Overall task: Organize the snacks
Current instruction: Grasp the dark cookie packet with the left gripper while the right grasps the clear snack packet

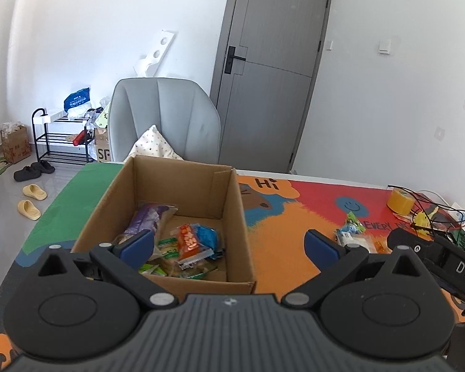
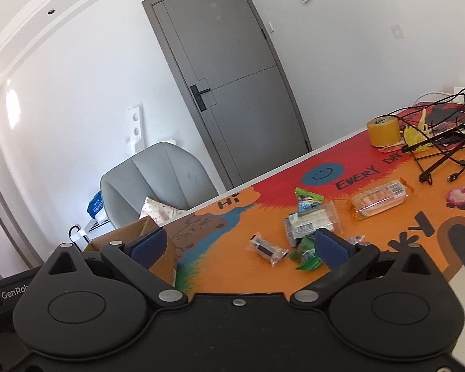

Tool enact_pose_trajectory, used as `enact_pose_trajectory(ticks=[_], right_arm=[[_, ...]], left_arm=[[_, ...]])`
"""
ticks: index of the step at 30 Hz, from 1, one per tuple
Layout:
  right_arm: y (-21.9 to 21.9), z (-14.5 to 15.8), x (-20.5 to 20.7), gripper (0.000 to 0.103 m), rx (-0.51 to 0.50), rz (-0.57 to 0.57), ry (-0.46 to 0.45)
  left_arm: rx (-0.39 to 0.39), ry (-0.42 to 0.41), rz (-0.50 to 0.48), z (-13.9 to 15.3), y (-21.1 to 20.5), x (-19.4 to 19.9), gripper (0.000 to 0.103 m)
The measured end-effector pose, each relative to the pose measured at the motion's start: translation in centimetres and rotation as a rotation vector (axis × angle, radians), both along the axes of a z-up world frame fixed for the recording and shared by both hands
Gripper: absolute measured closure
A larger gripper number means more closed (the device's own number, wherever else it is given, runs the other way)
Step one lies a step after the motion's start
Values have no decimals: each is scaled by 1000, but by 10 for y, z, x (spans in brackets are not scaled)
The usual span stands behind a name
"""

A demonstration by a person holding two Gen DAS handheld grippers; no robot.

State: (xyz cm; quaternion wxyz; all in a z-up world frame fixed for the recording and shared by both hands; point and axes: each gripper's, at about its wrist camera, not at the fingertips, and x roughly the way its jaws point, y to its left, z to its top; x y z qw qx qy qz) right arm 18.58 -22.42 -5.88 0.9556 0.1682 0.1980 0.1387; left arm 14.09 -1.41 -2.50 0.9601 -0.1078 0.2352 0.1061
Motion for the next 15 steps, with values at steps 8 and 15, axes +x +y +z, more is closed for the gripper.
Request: enact_pose_trajectory(ticks=[8,15], right_arm=[[-35,-4,1,0,-19,-52,19],[-73,-16,3,0,-3,-97,43]], left_arm=[[2,8,-65,-2,-31,11,1],[10,12,-119,-8,-59,24,1]])
